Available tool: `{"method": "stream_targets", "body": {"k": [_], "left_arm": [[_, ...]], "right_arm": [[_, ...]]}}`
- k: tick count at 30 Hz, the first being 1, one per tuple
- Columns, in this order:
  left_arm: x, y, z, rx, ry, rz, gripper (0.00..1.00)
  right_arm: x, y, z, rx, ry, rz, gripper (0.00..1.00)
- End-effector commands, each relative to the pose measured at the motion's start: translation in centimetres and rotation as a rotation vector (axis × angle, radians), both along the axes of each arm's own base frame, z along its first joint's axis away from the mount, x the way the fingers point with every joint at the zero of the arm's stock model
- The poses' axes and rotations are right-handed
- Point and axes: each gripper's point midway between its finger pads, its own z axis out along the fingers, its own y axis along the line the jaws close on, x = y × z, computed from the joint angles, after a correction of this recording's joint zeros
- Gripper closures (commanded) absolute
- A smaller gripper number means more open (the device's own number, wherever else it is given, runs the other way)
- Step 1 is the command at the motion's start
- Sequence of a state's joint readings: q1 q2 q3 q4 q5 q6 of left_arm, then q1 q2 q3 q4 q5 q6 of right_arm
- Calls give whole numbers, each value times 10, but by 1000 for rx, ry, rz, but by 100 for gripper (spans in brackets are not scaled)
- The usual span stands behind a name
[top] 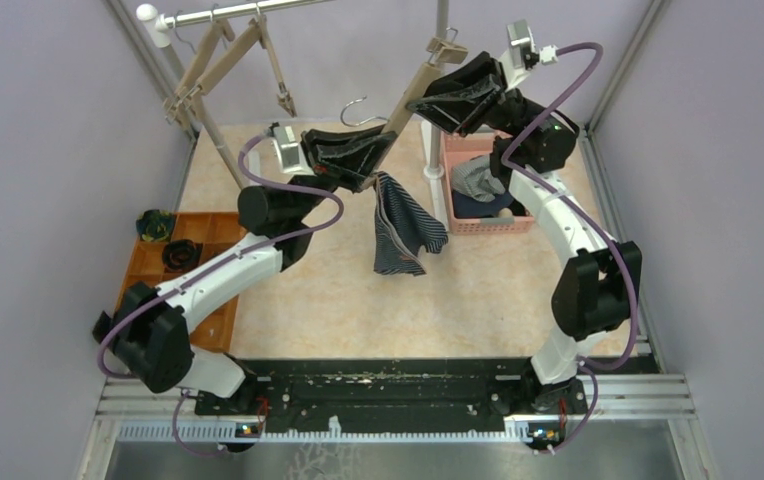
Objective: Remove the underwear clipped to the hanger
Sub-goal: Remove the underwear from the hanger.
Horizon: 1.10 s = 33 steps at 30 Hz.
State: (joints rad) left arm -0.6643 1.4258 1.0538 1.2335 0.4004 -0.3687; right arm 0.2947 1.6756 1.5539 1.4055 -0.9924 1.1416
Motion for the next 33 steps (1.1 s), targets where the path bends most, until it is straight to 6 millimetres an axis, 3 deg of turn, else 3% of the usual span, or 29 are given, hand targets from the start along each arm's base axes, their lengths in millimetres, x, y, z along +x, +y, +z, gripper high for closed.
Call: {"method": "stream_targets", "body": {"k": [1, 5, 10, 14, 16, 19, 25, 26, 28, 29, 30, 31, 33], "left_arm": [[-22, 8, 25, -77, -80, -77, 100], [-21, 6, 26, -83, -80, -97, 100], [-18, 1, 26, -92, -72, -125, 100], [-14, -2, 26, -91, -71, -133, 100], [-13, -3, 26, -92, -74, -137, 100], [-14, -2, 27, -90, -87, -126, 100], [-13, 2, 27, -49, -79, -71, 99], [-13, 1, 24, -37, -70, -71, 94], [-12, 1, 20, -8, -56, -57, 72], [-11, 1, 17, 11, -50, -48, 56], [-11, 1, 15, 31, -48, -36, 20], [-12, 0, 13, 62, -50, -30, 11], [-11, -3, 6, 124, -44, -14, 10]], "right_arm": [[-8, -1, 14, 32, -30, 2, 75], [-11, -2, 16, 30, -31, 9, 70], [-12, -1, 16, 18, -29, 13, 72], [-16, -2, 16, 17, -34, 24, 67], [-16, -1, 16, 14, -36, 25, 77], [-11, -1, 13, 13, -22, 13, 100], [-8, -2, 12, 22, -22, 0, 100], [-9, -3, 14, 30, -28, -2, 100], [-9, -6, 17, 41, -32, -4, 100], [-9, -7, 18, 43, -36, -4, 100], [-8, -9, 19, 48, -32, -4, 100], [-7, -10, 19, 52, -29, -4, 100], [-6, -12, 20, 61, -25, -2, 100]]}}
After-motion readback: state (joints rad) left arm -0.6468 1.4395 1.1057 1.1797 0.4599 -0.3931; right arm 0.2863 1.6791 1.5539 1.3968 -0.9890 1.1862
